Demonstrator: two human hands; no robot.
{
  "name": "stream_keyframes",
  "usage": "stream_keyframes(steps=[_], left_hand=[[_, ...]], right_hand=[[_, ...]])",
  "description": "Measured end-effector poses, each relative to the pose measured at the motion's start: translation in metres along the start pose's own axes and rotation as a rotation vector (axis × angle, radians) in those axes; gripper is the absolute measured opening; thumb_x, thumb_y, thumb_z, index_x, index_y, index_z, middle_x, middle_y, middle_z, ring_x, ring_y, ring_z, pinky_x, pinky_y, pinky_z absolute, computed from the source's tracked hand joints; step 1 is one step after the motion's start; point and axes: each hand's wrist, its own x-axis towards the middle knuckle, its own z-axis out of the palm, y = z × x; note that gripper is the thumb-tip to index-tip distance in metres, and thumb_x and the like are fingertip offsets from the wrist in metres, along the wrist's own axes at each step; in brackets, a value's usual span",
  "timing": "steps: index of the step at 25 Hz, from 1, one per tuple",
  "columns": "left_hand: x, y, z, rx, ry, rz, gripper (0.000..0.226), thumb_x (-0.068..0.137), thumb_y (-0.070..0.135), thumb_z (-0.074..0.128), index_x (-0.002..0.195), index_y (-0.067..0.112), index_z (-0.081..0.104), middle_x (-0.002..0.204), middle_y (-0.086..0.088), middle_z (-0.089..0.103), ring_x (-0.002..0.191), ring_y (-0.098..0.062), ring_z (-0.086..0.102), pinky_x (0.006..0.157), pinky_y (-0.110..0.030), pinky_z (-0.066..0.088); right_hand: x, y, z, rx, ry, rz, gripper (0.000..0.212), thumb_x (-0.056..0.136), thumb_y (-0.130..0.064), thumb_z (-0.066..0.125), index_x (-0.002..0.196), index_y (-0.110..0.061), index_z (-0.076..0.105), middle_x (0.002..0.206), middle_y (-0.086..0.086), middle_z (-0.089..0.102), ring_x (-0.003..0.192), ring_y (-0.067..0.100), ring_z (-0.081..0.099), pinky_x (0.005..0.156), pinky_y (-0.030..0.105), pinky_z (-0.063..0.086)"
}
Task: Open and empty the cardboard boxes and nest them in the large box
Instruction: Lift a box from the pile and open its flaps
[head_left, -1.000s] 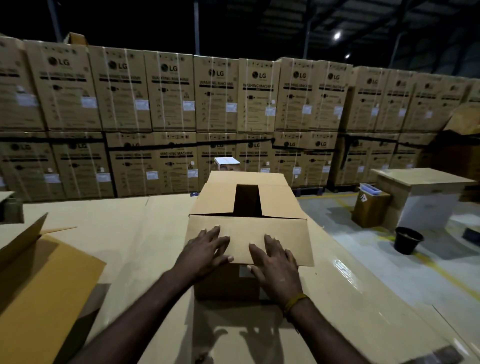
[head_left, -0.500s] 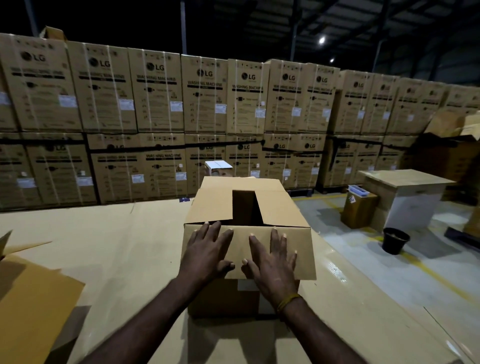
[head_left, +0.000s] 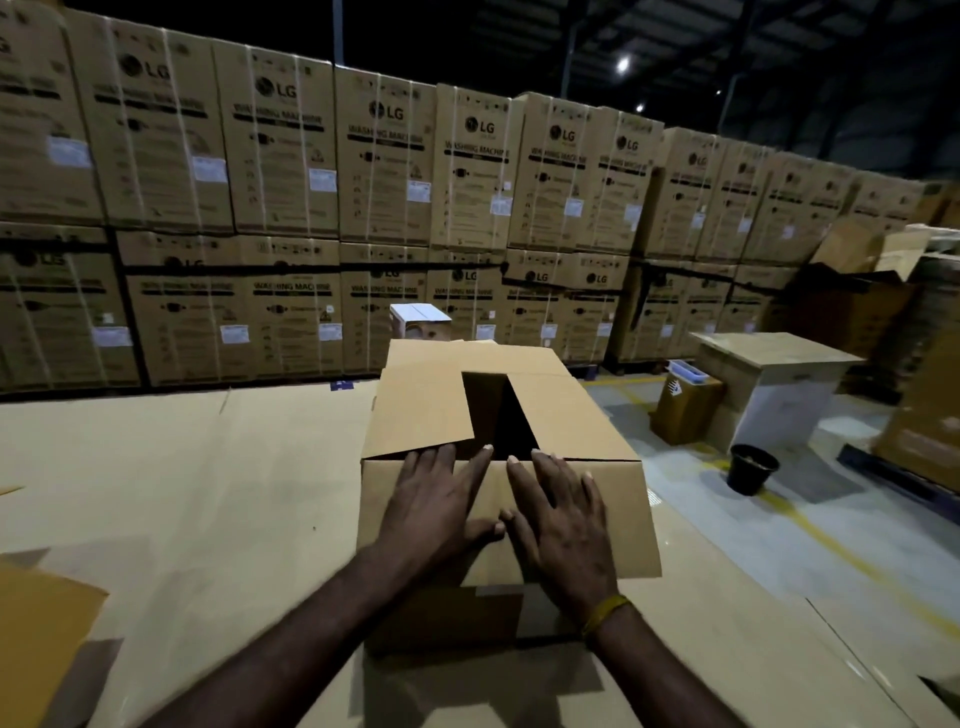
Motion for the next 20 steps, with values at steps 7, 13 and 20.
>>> stream_keyframes(steps=[7,13,20], left_hand=[[0.030,0.027,-0.003,-0.058,-0.106,0.086,0.093,0.085,0.067,0.057,0.156,0.038,0.003,0.166,-0.007,0.000,0.149,-0.032,0.017,0.118,-0.046,0.019],[0.062,0.043,-0.005,-0.212,-0.214,0.082,0.109,0.077,0.060,0.072,0.156,0.038,0.000,0.166,-0.005,-0.003,0.152,-0.031,0.005,0.116,-0.052,0.023],[0.102,0.089,0.000,-0.330,-0.272,0.104,0.114,0.077,0.047,0.078,0.151,0.050,-0.009,0.165,-0.006,-0.014,0.151,-0.034,0.006,0.114,-0.060,0.023]], right_hand=[[0.003,0.033,-0.011,-0.206,-0.013,-0.068,0.061,0.101,-0.055,0.027,0.157,-0.033,0.015,0.166,-0.002,0.010,0.152,0.033,0.009,0.114,0.061,0.019],[0.021,0.072,-0.023,-0.234,-0.010,0.070,0.069,0.099,-0.058,0.031,0.158,-0.032,0.007,0.167,0.004,-0.001,0.152,0.032,0.003,0.114,0.064,0.018],[0.025,0.110,-0.022,-0.188,-0.019,0.248,0.084,0.093,-0.072,0.026,0.158,-0.026,-0.003,0.165,0.005,-0.017,0.152,0.029,-0.003,0.112,0.062,0.027]])
